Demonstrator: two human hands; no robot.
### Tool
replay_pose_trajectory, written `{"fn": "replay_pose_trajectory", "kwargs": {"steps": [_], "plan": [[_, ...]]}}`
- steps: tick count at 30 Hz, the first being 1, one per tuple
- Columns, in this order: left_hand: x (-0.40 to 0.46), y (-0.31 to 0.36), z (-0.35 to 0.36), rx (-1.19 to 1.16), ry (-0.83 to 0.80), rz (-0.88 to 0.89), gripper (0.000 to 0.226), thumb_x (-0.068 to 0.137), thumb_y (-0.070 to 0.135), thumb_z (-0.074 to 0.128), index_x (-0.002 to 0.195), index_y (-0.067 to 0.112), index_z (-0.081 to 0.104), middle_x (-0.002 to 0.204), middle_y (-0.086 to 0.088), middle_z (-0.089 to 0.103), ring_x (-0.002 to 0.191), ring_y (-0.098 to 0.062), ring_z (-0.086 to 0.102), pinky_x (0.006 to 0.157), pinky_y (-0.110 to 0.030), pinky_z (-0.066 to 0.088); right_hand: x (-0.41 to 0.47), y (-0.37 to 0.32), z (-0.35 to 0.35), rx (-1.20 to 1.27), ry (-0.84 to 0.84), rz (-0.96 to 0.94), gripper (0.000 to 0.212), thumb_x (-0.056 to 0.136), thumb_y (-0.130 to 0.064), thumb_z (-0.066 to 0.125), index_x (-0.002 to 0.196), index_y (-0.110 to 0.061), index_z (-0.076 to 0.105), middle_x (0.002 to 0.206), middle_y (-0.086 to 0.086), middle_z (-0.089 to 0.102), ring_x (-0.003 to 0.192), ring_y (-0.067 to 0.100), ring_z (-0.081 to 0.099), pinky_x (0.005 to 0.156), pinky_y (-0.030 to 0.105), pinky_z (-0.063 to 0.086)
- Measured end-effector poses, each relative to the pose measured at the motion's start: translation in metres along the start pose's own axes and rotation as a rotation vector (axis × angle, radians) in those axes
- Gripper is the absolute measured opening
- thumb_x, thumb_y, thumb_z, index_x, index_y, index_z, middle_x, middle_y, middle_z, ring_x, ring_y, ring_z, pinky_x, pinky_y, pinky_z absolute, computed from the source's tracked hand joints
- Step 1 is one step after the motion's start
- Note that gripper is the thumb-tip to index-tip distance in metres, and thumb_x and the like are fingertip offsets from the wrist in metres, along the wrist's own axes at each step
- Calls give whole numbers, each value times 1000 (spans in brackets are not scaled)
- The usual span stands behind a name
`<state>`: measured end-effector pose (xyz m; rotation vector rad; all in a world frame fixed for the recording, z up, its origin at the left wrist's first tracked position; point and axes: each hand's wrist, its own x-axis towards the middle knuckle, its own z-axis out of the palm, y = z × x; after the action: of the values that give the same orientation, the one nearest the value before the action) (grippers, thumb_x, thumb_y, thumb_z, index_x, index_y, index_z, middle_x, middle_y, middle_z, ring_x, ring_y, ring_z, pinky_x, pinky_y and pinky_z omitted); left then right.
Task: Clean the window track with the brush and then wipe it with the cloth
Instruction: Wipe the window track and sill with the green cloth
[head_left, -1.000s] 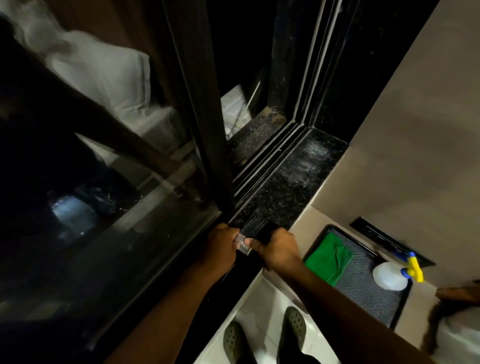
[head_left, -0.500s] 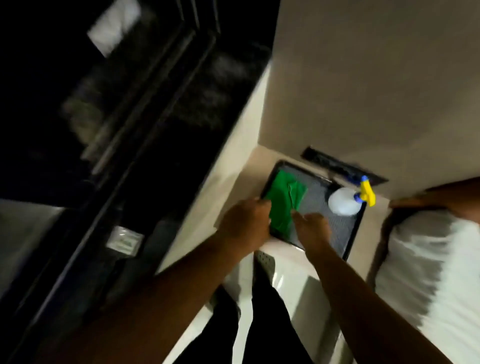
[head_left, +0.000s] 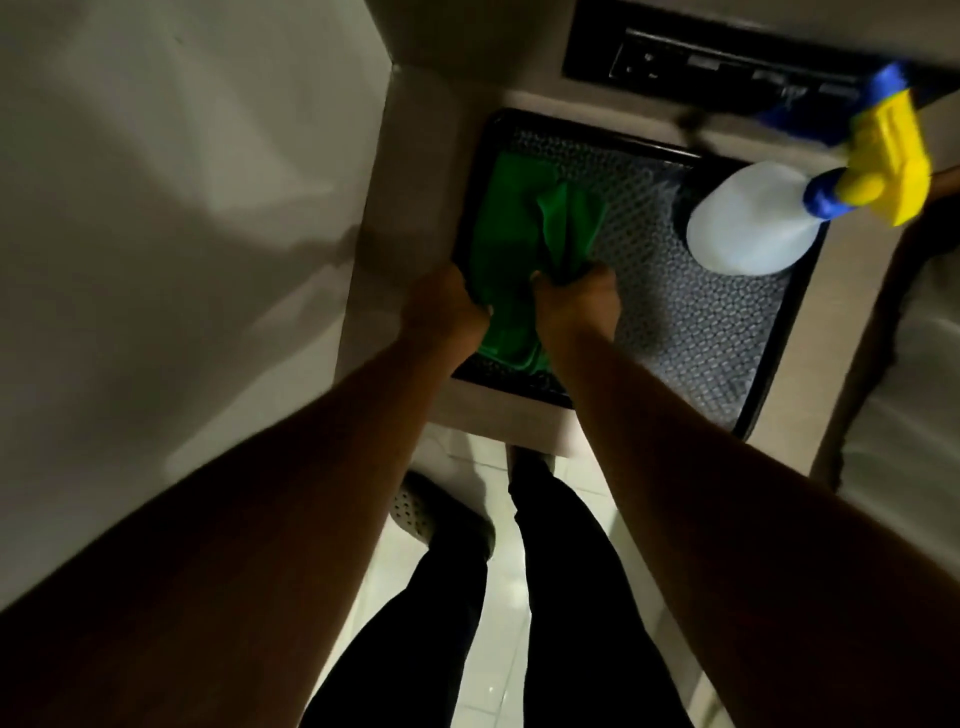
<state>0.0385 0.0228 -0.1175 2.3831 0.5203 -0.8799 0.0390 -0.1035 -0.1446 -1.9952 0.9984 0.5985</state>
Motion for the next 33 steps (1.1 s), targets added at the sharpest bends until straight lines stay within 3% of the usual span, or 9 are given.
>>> {"fn": "replay_pose_trajectory", "kwargs": {"steps": [5,9,15,19,23,26,29,31,33], "plan": [[1,16,-1,-147,-18,-75,29,85,14,65,105,-7,61,107,-27,65,100,-41,63,83,-45,55,-9,-14,1,15,-51,-70,39,84,-15,60,121,-2,59,118,23,64,111,38,59,93,42,50],[-43,41,-34,-289,-2,-35,27,84,19,65,106,3,63,104,-16,68,93,-29,64,80,-37,54,-44,-36,-28,-11,-58,-190,35,87,-11,57,120,-2,58,116,23,64,109,38,60,79,27,43],[-162,90,-145,-243,119,71,31,88,23,58,118,14,57,117,-12,66,108,-32,61,89,-37,48,-160,-118,-115,56,-4,-401,41,85,-1,55,126,-6,56,115,23,66,105,38,62,83,36,45],[-228,115,-233,-310,390,145,31,88,26,55,119,24,55,113,-5,68,103,-26,63,83,-32,49,-236,-204,-162,255,27,-689,41,83,4,55,120,-13,58,95,4,68,79,6,59,71,16,38],[-250,119,-313,-527,683,209,35,86,11,61,121,12,59,114,-16,68,104,-31,64,87,-38,51,-283,-287,-166,324,-10,-968,44,83,8,54,120,-14,57,82,-26,56,65,-24,53,58,-3,35],[-244,113,-354,-589,712,165,39,89,8,57,127,9,55,122,-17,63,111,-33,60,93,-40,49,-296,-336,-151,234,-58,-1022,41,83,7,52,119,-13,56,84,-8,66,74,5,63,57,6,41],[-235,92,-361,-489,673,118,38,93,15,56,130,9,51,129,-16,58,119,-31,55,95,-37,46,-292,-364,-131,-126,19,-995,52,84,-7,63,132,-1,45,116,24,62,101,40,61,82,36,48],[-234,68,-342,-311,663,70,45,94,26,55,137,14,46,137,-13,52,125,-30,49,101,-37,43,-288,-368,-122,-444,133,-1009,81,77,-25,74,144,-4,33,128,23,50,111,43,53,91,46,46],[-238,46,-317,-135,675,42,56,96,33,51,147,19,35,151,-10,39,138,-29,36,111,-39,35,-285,-369,-112,-586,245,-1212,87,71,-30,78,144,-10,36,124,18,48,105,40,50,86,47,49]]}}
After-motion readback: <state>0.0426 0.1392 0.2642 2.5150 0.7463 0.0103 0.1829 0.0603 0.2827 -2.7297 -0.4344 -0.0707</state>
